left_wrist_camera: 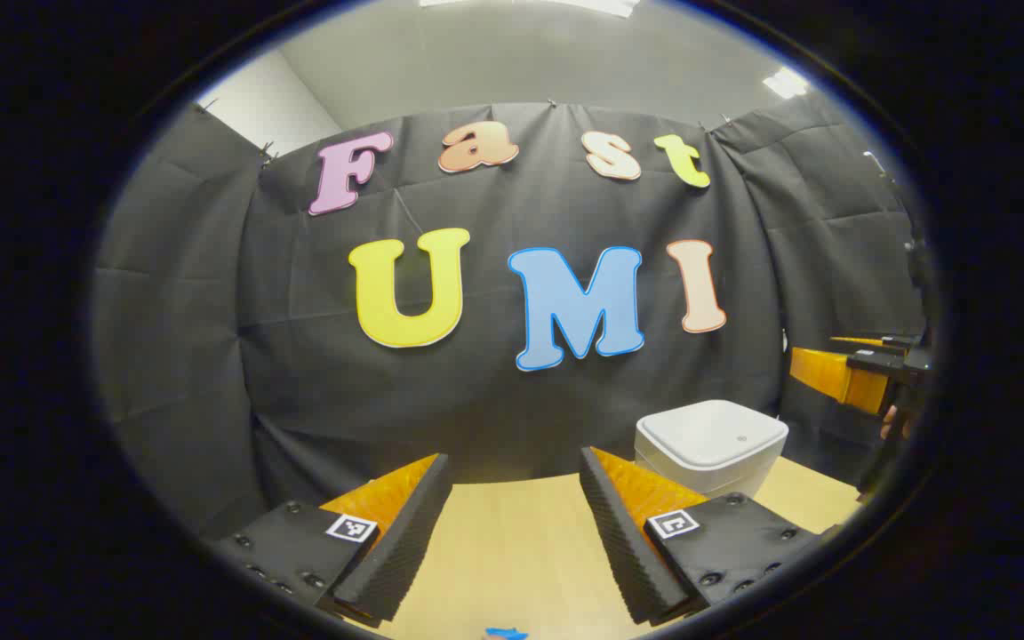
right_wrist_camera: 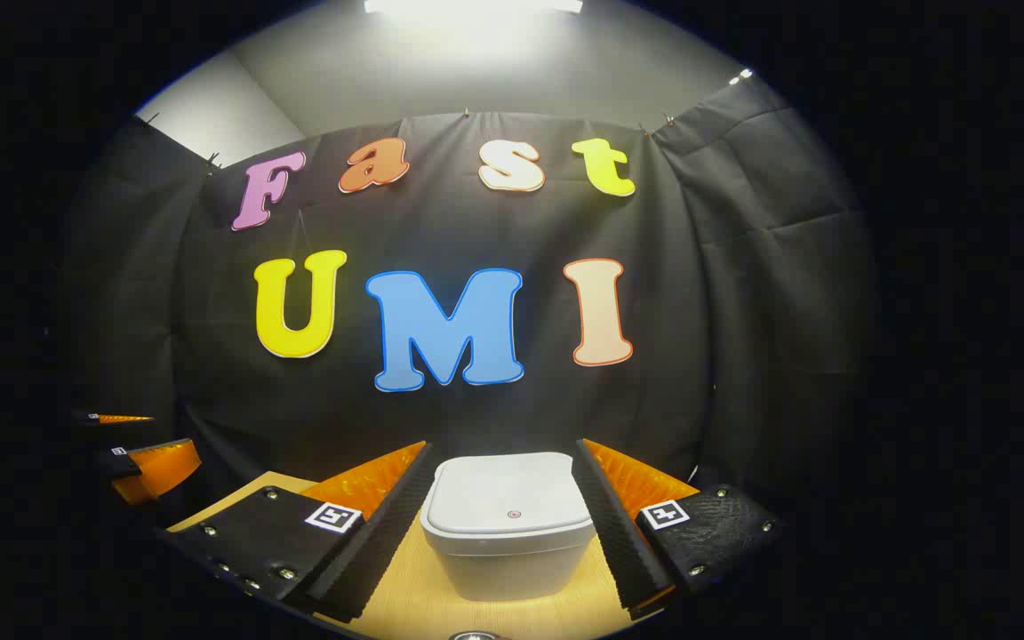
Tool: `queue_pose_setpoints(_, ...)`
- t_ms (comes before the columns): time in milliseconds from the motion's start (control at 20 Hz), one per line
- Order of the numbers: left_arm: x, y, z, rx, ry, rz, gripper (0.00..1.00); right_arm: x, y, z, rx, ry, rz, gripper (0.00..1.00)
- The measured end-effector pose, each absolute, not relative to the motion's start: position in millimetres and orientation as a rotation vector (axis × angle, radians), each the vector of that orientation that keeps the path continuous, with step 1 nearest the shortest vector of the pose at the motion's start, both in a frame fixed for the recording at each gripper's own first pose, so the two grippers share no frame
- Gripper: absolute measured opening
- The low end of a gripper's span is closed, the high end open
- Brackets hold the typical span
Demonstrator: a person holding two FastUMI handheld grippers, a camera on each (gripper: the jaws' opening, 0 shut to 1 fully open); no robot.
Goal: Press the lid of the desktop garbage bin to open it, pick up the crumpled paper on the desktop and throw it into the bin, then pick up the pop can on the desktop and drop it into the bin, and finally close the garbage bin lid.
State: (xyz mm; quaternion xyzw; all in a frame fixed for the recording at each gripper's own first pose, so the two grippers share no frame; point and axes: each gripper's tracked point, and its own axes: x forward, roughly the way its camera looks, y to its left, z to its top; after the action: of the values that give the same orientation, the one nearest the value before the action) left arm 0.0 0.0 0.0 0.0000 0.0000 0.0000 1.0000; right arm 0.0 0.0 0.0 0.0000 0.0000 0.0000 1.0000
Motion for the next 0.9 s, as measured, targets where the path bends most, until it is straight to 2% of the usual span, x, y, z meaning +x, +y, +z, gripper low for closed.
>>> queue_pose_setpoints(900, 6.3, 0.5, -1.7, -0.002, -0.002, 0.027, 0.95, 11.4, 5.6, -6.8, -0.008, 0.029, 0.026, 0.99)
